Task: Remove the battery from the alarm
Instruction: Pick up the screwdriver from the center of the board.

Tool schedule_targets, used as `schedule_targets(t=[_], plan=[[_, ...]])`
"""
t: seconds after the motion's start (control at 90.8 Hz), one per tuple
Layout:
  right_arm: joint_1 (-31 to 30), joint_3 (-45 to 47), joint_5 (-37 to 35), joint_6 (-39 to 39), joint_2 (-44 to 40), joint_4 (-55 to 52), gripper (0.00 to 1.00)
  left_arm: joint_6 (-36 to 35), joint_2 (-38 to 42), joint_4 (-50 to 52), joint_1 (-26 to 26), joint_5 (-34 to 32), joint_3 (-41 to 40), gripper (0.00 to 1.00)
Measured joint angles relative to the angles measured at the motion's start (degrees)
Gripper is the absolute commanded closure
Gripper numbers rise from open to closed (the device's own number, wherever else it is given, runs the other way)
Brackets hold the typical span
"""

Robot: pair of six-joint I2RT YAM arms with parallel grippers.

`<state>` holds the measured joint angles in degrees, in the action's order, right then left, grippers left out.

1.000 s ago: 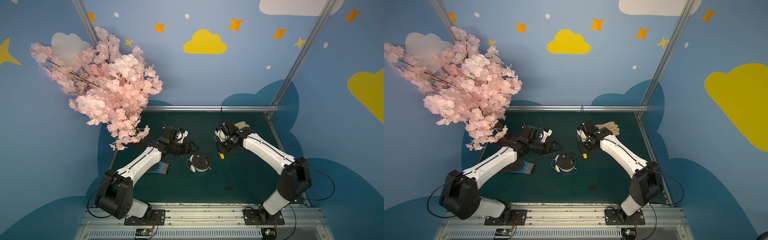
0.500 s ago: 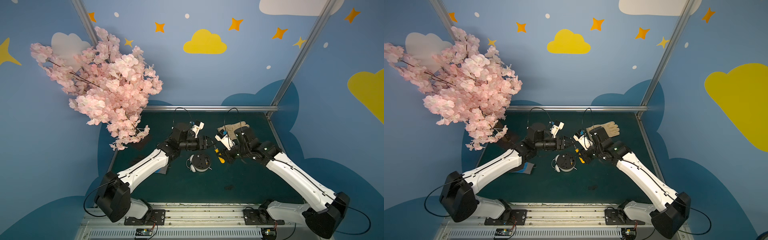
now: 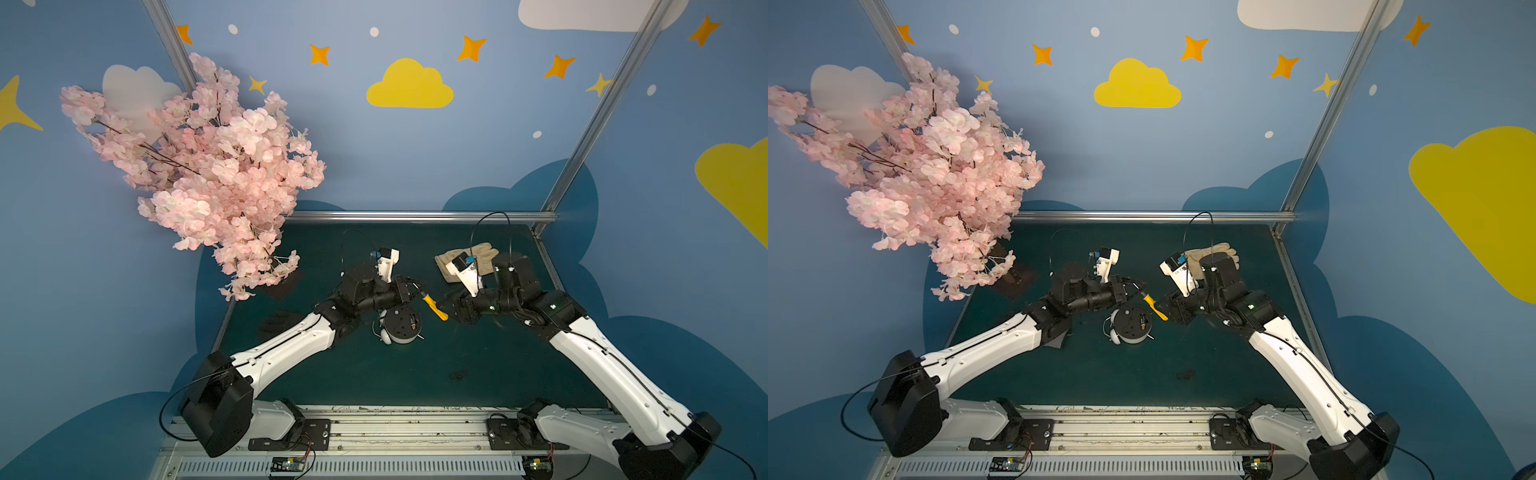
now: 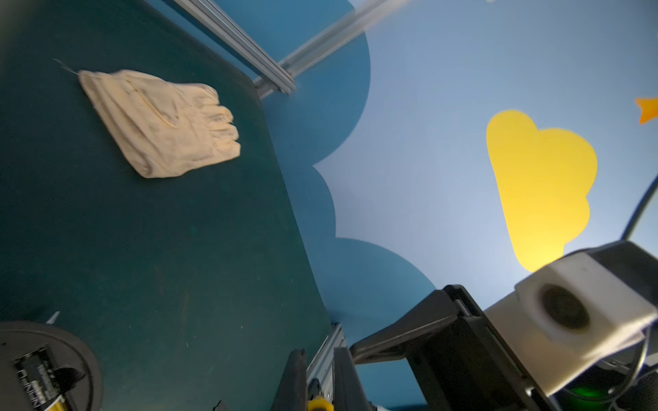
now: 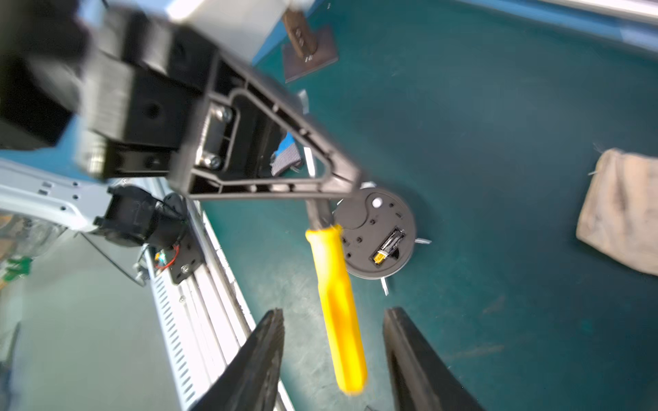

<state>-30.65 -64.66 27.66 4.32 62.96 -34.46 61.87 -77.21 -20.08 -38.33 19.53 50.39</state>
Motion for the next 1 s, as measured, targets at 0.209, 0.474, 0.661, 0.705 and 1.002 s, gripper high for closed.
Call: schedule_targets(t=[0.209,0.474,0.661,0.705,1.002], plan=[[6.38,10.14,9.73,22.53,-0.24,24.79,0.25,10.64,-0.76,-9.51,3.61,-3.98,-3.48,0.97],[5.90,12.46,11.87,46.99,7.61,46.88,0.27,18.71,-5.75,-22.64,3.80,-6.32,-3.45,0.97],[4.24,13.60,12.15,54.95,10.58,55.39,0.34,22.49,-10.27,-29.53,3.76,-7.89,-3.48,0.97],[4.15,14.53,12.04,56.15,10.73,56.74,0.34,23.06,-10.97,-31.01,3.72,-8.02,-3.48,0.97],[8.46,16.35,11.10,57.20,10.43,54.80,0.31,24.46,-11.39,-34.12,3.69,-9.38,-3.48,0.97]])
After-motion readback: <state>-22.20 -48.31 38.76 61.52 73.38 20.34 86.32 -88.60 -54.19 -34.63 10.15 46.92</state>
